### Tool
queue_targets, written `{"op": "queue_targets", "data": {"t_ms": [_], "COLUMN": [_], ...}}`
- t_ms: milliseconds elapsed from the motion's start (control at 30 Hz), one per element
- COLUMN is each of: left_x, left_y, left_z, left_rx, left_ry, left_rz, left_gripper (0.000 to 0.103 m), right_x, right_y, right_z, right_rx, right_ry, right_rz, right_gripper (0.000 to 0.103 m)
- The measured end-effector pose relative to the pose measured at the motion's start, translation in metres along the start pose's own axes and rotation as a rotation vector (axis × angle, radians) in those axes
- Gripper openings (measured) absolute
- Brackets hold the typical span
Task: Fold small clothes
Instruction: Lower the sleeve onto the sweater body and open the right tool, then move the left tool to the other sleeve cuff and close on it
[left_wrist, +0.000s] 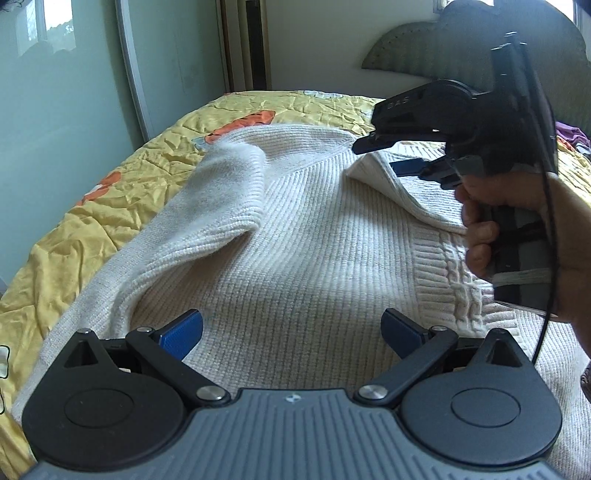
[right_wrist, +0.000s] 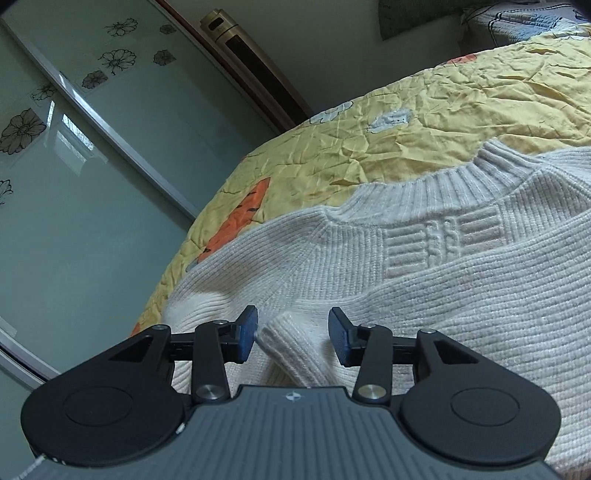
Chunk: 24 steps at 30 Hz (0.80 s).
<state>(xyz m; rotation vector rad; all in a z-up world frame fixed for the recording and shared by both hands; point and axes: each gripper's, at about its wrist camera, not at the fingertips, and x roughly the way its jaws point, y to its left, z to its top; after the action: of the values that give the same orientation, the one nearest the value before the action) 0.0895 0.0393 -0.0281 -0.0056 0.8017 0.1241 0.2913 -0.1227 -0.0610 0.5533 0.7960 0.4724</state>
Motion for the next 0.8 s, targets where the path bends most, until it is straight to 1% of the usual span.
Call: {"op": "queue_targets", "data": {"t_ms": [133,267,300,367,433,533,667,733,800], "left_x": [0.0,-0.004,-0.005,-0.006,-0.008,-0.008,-0.009,-0.012,-0.014], "left_y": [0.006,0.007,0.007,0.007,0.009,0.012,0.018,0.021,0.025], "left_z": [0.0,-0.001,-0.002,-0.002,-0.004,-0.004,-0.006,-0.009,-0.012], "left_rx": [-0.024,-0.021,-0.019,-0.019,-0.02,-0.029,-0.055,-0.06,-0.066], "left_ry": [0.005,-0.002,-0.002,-0.001,-0.004,-0.001,0.005,0.003,-0.002], "left_rz": [0.003,0.004,0.006,0.007,0.006,0.017,0.013,0.013,0.028], "left_gripper": [0.103,0.103,0.103,0.103,0.103,0.103,0.103,0.103,0.103], "right_x": [-0.013,-0.016,-0.014,-0.007,-0.004,-0.012,-0.015,-0.012,-0.016], "right_y": [0.001,0.002,0.004,0.006,0.005,0.005,0.012,0.011,0.012], "right_z": [-0.004,-0.012,-0.014,-0.017,-0.018,-0.02,-0.023,-0.026,-0.028], "right_rx": [0.026,0.069,0.067,0.056,0.06,0.081,0.039,0.041,0.042], "right_ry": [0.002,0.04,0.056,0.097,0.104,0.086,0.092,0.111,0.107], "right_rz": [0.045,0.103,0.101,0.066,0.029,0.059,0.045,0.021,0.026], "right_gripper": [0.044,0.044,0.045,0.047,0.048,0.048,0.058,0.058,0.058]}}
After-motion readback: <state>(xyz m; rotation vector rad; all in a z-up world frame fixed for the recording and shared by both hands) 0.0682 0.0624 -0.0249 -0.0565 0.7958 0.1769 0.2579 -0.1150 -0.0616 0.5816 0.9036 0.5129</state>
